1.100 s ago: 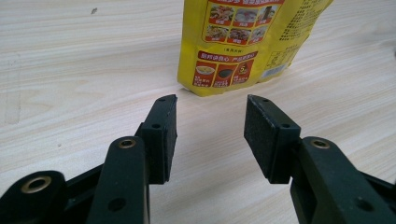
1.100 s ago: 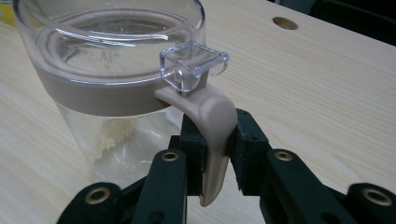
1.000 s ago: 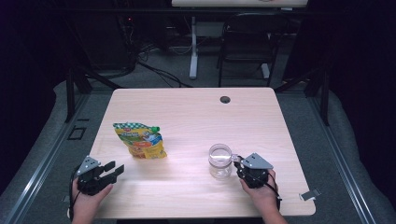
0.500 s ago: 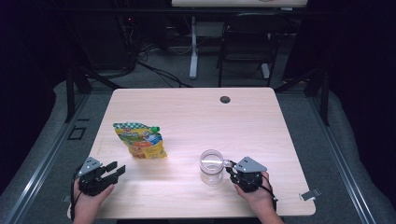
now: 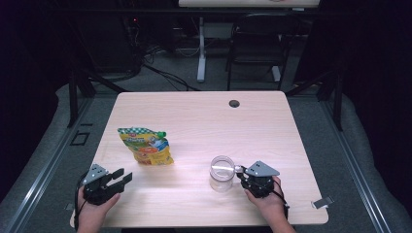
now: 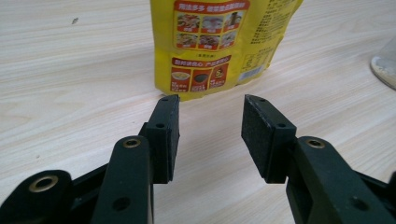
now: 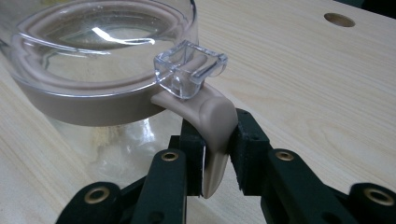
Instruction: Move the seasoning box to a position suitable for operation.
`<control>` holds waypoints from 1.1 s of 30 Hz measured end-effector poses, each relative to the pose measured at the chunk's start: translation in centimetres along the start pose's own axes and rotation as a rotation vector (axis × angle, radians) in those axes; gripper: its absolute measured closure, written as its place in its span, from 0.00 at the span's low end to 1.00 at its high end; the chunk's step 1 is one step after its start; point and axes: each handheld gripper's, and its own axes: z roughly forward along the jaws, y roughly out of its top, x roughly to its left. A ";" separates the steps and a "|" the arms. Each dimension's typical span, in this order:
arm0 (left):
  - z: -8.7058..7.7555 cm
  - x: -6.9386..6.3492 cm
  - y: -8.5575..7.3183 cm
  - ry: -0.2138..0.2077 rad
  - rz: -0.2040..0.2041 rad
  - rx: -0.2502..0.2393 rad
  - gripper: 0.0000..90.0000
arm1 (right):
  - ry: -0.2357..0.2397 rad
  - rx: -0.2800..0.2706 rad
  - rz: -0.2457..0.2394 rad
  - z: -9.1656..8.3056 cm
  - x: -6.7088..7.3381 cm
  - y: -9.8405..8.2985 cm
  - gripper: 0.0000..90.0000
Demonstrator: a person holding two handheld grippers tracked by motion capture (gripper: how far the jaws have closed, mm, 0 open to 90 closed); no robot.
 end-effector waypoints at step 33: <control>1.5 -4.2 2.1 -0.148 0.097 0.031 0.75 | -0.033 -0.028 0.215 -4.9 -1.7 1.2 0.79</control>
